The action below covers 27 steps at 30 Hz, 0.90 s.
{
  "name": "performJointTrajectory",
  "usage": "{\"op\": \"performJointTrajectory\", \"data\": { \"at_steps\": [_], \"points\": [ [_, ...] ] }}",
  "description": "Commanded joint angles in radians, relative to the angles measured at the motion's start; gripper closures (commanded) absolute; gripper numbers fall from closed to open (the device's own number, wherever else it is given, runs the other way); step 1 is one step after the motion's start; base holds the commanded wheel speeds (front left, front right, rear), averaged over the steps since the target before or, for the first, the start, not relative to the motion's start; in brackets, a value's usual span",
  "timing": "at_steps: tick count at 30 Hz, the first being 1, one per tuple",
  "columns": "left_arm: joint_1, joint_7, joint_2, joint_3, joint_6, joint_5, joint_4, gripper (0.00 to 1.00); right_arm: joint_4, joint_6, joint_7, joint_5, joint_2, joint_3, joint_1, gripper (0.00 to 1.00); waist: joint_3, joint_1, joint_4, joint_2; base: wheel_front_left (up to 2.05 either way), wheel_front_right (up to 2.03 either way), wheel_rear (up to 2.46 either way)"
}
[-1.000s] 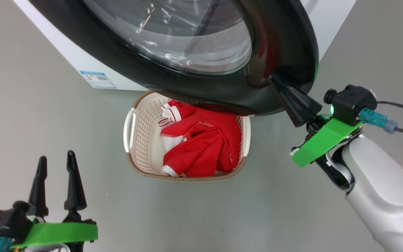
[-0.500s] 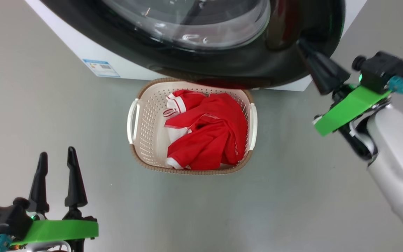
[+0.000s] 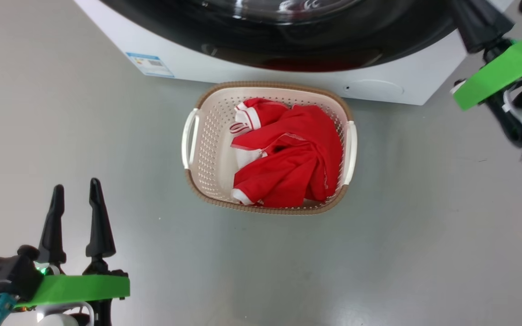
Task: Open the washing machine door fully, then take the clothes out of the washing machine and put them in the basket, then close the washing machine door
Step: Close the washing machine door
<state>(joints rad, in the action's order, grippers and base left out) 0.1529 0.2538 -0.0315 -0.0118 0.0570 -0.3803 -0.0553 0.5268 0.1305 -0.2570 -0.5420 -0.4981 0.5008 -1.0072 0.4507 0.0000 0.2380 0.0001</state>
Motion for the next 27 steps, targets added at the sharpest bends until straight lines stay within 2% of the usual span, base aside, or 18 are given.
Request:
{"op": "performJointTrajectory", "data": {
  "at_steps": [1, 8, 23, 24, 26, 27],
  "points": [
    [0.009, 0.008, -0.019, 0.03, -0.001, -0.008, 0.019, 0.0, -0.011, 0.0, -0.005, -0.009, -0.007, -0.004, -0.007, 1.0, 0.008, 0.0, 0.01, -0.0001, 0.0, 0.0, 0.0],
    [0.008, 0.008, -0.019, 0.029, -0.004, -0.011, 0.013, 0.0, 0.015, 0.0, -0.005, 0.01, 0.003, -0.065, -0.029, 1.0, 0.003, 0.0, 0.02, -0.0001, 0.0, 0.0, 0.0],
    [0.008, 0.008, -0.019, 0.039, -0.006, -0.004, 0.008, 0.0, 0.007, 0.0, -0.005, 0.023, 0.031, -0.068, 0.029, 1.0, -0.037, 0.0, -0.007, -0.0001, 0.0, 0.0, 0.0],
    [0.006, 0.008, -0.019, 0.04, -0.006, -0.002, 0.007, 0.0, 0.003, 0.0, -0.005, 0.023, 0.033, -0.07, 0.037, 0.91, -0.043, 0.0, -0.01, -0.0001, 0.0, 0.0, 0.0],
    [0.002, 0.008, -0.019, 0.045, -0.005, 0.001, 0.007, 0.0, -0.006, 0.0, -0.005, 0.026, 0.04, -0.074, 0.054, 0.36, -0.055, 0.0, -0.017, -0.0001, 0.0, 0.0, 0.0],
    [0.0, 0.008, -0.019, 0.047, -0.004, 0.003, 0.007, 0.0, -0.012, 0.0, -0.005, 0.028, 0.044, -0.076, 0.063, 0.0, -0.061, 0.0, -0.021, -0.0001, 0.0, 0.0, 0.0]
  ]
}}
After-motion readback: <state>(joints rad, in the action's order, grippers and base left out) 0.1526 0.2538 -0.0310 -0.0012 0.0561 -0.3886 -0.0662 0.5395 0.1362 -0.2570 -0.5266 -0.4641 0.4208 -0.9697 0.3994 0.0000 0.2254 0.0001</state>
